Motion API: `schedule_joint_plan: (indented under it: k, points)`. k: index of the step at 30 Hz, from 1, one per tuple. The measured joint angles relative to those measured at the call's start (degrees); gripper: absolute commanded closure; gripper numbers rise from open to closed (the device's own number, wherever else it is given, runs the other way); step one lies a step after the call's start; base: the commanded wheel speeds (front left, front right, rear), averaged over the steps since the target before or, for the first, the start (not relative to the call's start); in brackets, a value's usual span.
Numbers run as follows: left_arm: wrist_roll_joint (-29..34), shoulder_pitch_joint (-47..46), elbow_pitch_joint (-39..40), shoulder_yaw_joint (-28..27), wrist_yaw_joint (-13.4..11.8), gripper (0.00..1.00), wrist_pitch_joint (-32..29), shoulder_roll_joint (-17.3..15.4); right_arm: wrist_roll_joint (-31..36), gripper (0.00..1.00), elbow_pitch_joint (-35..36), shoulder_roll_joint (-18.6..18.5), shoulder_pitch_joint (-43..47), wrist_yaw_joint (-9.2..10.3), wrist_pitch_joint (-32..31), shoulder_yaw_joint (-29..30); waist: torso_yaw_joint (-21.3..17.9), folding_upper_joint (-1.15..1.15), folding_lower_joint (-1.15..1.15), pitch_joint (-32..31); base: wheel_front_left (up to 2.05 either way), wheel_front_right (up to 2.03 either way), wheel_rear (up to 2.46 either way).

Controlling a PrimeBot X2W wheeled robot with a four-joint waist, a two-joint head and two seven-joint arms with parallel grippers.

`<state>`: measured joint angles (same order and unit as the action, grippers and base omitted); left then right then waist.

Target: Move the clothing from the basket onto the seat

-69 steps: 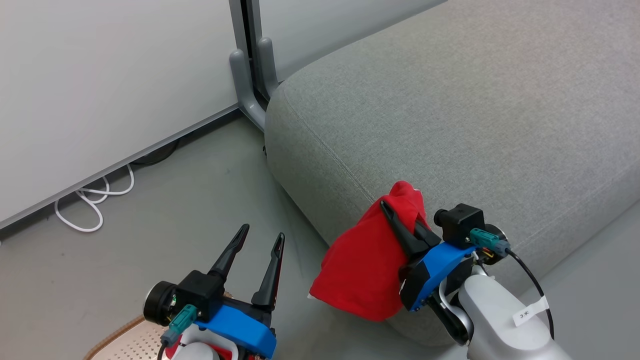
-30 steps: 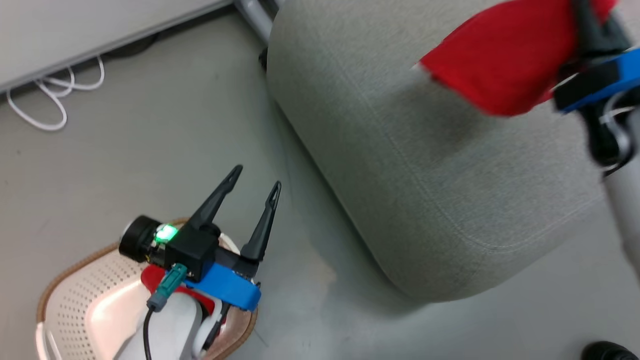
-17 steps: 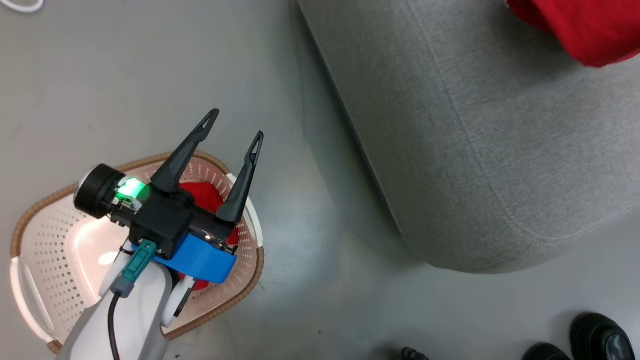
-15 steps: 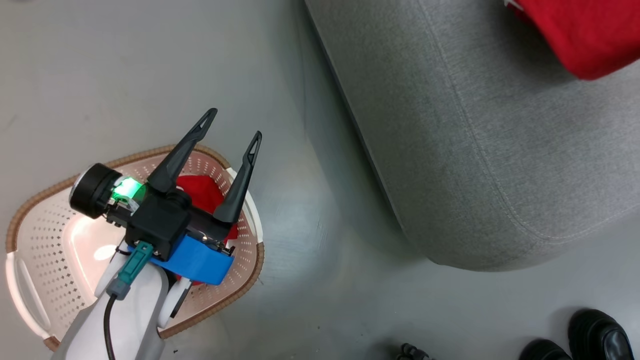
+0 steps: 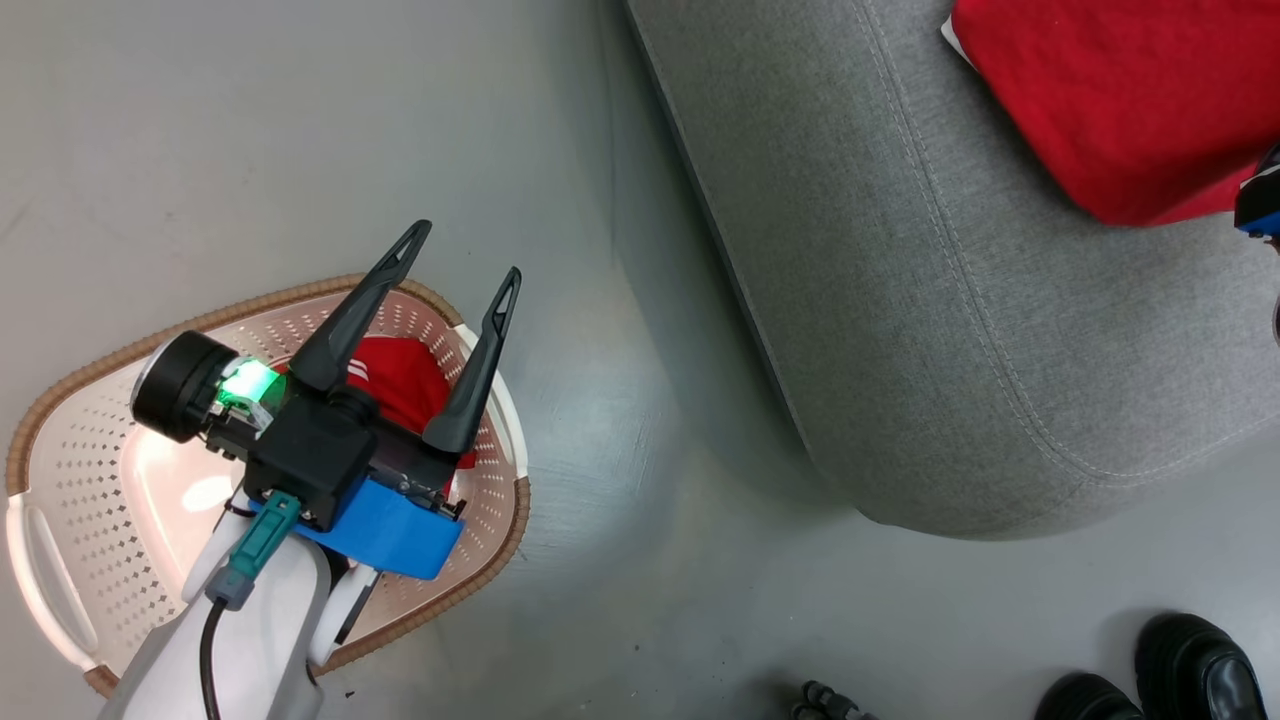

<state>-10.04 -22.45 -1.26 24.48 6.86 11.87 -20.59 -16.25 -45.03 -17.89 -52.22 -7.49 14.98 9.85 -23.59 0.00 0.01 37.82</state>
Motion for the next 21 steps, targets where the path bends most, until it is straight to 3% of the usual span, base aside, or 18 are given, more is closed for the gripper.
schedule_joint_plan:
  k: [8, 9, 10, 21]
  points:
    - [-0.6, -0.2, -0.9, 0.7, 0.0, 0.00, 0.2, 0.5, 1.1, 1.00, -1.1, -0.2, 0.0, 0.00, 0.0, -0.5, 0.0, 0.00, 0.00, -1.0, 0.00, 0.00, 0.00]
    - [-0.6, -0.2, -1.1, 0.7, -0.1, 0.00, 0.3, 0.6, 1.2, 0.59, -1.3, -0.2, 0.0, 0.00, 0.0, -0.4, 0.0, 0.00, 0.00, -1.2, 0.00, 0.00, 0.00]
    - [-0.6, -0.2, -1.4, 0.8, -0.1, 0.00, 0.3, 0.7, 1.3, 0.01, -1.4, -0.3, 0.0, 0.00, 0.0, -0.3, 0.1, 0.00, -0.01, -1.4, 0.00, 0.00, 0.00]
    - [-2.4, -0.1, -5.2, 1.6, -0.1, 0.00, 2.3, 2.6, 1.4, 0.00, -0.7, -0.8, 3.7, 0.00, 0.0, -0.9, 1.3, 0.00, -0.01, -5.2, 0.00, 0.00, 0.00]
